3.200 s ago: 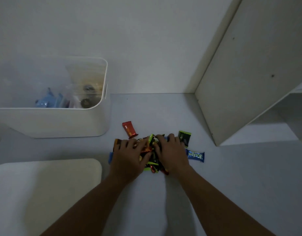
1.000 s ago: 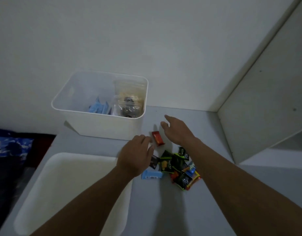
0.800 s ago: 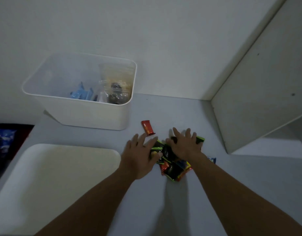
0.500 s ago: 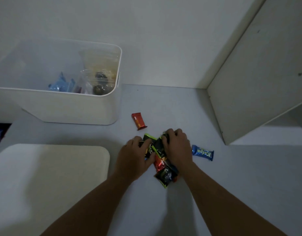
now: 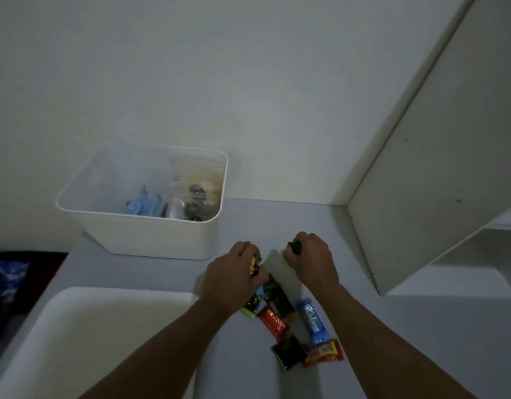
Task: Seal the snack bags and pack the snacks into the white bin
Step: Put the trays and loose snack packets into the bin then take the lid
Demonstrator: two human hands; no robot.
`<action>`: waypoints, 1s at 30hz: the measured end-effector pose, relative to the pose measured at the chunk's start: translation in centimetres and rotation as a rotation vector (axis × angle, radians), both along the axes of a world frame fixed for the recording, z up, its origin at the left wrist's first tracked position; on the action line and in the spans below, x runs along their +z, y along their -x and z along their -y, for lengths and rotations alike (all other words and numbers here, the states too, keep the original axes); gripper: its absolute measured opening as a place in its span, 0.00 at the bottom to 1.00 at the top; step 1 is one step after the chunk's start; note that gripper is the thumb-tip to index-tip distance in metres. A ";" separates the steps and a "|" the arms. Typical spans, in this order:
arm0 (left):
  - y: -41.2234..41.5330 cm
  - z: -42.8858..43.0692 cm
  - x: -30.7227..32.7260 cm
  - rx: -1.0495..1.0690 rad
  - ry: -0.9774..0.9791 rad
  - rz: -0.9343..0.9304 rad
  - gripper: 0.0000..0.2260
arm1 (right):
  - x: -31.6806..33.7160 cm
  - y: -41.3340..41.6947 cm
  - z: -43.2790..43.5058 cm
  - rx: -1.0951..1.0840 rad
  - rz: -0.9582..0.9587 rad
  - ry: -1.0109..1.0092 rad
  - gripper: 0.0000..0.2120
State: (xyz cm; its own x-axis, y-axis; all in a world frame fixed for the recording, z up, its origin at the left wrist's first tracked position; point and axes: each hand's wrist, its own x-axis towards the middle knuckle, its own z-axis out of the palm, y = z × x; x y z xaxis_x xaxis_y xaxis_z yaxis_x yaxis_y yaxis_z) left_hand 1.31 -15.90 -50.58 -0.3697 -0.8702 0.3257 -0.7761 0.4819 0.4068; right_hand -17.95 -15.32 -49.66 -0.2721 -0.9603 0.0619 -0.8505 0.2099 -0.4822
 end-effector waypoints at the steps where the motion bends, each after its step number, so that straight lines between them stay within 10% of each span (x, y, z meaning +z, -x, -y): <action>1: -0.3 0.4 1.6 0.011 0.014 -0.021 0.09 | 1.4 -0.3 0.6 -0.001 0.013 0.023 0.09; 9: -6.8 6.2 12.9 0.209 0.178 -0.189 0.11 | 13.2 -8.4 7.3 0.044 0.174 0.255 0.11; 19: -14.3 13.0 14.7 0.369 0.074 -0.255 0.08 | 11.8 -16.8 12.5 0.145 0.358 -0.033 0.13; 30: -11.0 15.3 11.1 0.201 -0.005 -0.056 0.15 | 9.4 -13.7 12.2 0.244 0.006 -0.141 0.14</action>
State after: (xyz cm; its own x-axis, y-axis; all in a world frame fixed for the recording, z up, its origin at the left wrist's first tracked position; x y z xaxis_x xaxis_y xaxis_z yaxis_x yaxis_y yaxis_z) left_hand 12.33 -31.21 -39.49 -0.1701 -0.9264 0.3359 -0.8325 0.3175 0.4541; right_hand -4.25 -27.48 -40.25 -0.0318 -0.9965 -0.0777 -0.8813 0.0646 -0.4680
